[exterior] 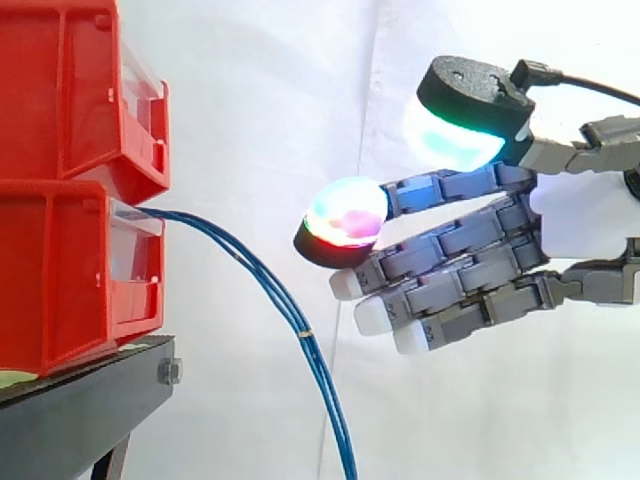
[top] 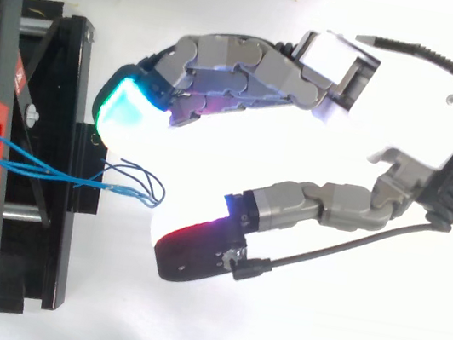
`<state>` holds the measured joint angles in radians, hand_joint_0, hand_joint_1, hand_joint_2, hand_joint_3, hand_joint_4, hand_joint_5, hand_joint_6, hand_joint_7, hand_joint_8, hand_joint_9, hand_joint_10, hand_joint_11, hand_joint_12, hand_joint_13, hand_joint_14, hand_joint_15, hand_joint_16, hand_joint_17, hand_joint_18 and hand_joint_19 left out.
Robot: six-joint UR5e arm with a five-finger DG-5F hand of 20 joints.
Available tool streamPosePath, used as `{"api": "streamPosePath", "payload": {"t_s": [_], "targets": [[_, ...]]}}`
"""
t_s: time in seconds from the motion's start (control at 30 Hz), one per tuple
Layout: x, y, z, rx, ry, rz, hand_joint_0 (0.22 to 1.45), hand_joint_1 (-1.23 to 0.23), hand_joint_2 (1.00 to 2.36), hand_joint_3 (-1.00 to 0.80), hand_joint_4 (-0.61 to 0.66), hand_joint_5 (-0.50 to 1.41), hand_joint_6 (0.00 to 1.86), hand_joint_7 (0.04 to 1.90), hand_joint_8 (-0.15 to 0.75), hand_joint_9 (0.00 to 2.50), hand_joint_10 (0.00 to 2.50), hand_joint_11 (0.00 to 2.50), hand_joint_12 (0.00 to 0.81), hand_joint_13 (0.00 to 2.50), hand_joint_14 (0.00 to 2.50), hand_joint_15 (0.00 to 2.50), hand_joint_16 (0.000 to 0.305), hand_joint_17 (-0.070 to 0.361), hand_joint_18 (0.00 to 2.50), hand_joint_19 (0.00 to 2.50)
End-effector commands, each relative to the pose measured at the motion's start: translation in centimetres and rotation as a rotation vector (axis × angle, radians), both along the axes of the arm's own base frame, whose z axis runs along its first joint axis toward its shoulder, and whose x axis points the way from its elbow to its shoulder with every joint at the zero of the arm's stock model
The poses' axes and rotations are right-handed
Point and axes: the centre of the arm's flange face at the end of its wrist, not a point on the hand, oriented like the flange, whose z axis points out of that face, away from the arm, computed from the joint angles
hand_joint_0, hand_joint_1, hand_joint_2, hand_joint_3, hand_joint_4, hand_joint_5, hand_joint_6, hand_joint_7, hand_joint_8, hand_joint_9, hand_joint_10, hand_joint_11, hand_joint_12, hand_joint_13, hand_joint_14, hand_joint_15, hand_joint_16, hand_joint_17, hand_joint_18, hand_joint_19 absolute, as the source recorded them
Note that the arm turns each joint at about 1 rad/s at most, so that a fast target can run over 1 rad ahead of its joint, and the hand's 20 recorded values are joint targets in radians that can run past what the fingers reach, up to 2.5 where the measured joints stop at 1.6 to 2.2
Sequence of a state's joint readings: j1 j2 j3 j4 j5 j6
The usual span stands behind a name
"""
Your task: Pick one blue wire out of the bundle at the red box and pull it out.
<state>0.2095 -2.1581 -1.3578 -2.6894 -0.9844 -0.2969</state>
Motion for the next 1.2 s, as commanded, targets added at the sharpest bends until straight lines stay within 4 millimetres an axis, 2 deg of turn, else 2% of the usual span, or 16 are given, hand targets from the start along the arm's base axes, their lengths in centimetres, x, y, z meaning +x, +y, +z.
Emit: {"api": "streamPosePath", "payload": {"t_s": [0.0,0.03,0.07,0.13,0.33,0.37,0.57,0.73,1.0,1.17], "targets": [[0.2,0.4,-1.4,0.002,0.02,-0.002,0.54,-0.74,1.0,-0.48,0.4,-0.13,0.5,0.9,0.307,0.66,0.01,0.17,0.4,0.67,0.01,0.29,0.052,0.116,0.54,0.31],[0.2,0.4,-1.7,0.004,0.023,-0.001,0.54,-0.74,1.0,-0.48,0.4,-0.13,0.5,0.9,0.306,0.66,0.0,0.16,0.399,0.67,0.01,0.29,0.052,0.116,0.54,0.31],[0.7,0.6,-3.2,0.024,0.017,0.003,0.54,-0.74,1.0,-0.48,0.4,-0.13,0.5,0.9,0.306,0.66,0.0,0.16,0.399,0.67,0.01,0.29,0.052,0.116,0.54,0.32],[1.2,0.8,-3.9,0.045,-0.017,0.006,0.54,-0.74,1.0,-0.48,0.41,-0.13,0.5,0.9,0.307,0.66,0.0,0.16,0.4,0.67,0.01,0.29,0.051,0.116,0.53,0.31],[1.3,1.4,-3.9,0.043,-0.025,0.012,0.54,-0.74,1.0,-0.48,0.4,-0.13,0.5,0.9,0.307,0.66,0.0,0.16,0.4,0.67,0.01,0.29,0.051,0.116,0.53,0.31],[1.2,1.3,-4.7,0.038,0.006,0.011,0.54,-0.74,1.0,-0.48,0.4,-0.13,0.5,0.9,0.308,0.66,0.0,0.16,0.399,0.67,0.01,0.29,0.051,0.116,0.53,0.32],[1.6,1.5,-5.1,0.044,-0.025,0.01,0.54,-0.73,1.0,-0.48,0.4,-0.13,0.5,0.9,0.308,0.66,0.0,0.16,0.4,0.67,0.01,0.29,0.051,0.116,0.53,0.32],[2.4,2.0,-7.2,0.043,-0.042,0.01,0.54,-0.73,1.0,-0.48,0.4,-0.13,0.5,0.9,0.309,0.66,0.01,0.17,0.399,0.67,0.01,0.29,0.052,0.116,0.53,0.32],[2.7,2.6,-7.5,0.026,-0.056,0.012,0.55,-0.74,1.0,-0.48,0.41,-0.13,0.5,0.91,0.308,0.66,0.0,0.16,0.396,0.67,0.01,0.3,0.051,0.116,0.54,0.31],[2.7,2.6,-7.9,0.022,-0.054,0.007,0.56,-0.74,1.0,-0.46,0.4,-0.12,0.5,0.99,0.307,0.66,0.0,0.17,0.393,0.68,0.01,0.29,0.051,0.114,0.55,0.32]]}}
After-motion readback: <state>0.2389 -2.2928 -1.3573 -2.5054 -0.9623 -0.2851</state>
